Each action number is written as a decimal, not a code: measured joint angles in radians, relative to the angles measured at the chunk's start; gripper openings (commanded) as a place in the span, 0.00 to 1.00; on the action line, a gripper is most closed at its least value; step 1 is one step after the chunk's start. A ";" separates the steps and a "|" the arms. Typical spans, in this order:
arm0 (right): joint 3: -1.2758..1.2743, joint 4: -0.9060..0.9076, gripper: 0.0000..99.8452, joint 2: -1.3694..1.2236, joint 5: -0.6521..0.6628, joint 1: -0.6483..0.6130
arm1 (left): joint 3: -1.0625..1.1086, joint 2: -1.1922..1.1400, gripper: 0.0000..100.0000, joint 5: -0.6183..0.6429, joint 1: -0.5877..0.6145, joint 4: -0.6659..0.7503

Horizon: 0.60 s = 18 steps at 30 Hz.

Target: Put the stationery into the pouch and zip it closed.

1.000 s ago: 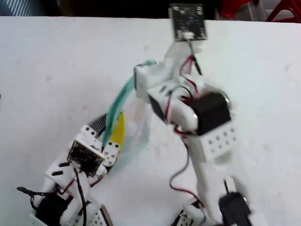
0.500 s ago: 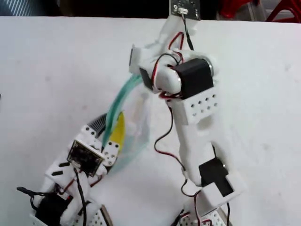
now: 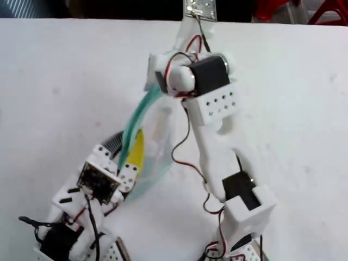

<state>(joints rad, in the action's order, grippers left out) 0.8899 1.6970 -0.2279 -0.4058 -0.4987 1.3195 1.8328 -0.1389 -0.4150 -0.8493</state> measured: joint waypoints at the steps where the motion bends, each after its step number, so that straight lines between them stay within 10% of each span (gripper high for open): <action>1: 0.000 0.000 0.03 0.000 0.018 0.000 | 0.000 0.000 0.02 0.000 0.002 0.000; 18: -0.002 -0.015 0.02 0.213 0.218 -0.127 | -0.002 0.002 0.02 0.000 -0.003 -0.002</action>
<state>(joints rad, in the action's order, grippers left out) 0.8884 1.6817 -0.0146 -0.1880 -0.6260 1.3180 1.8343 -0.1389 -0.4181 -0.8508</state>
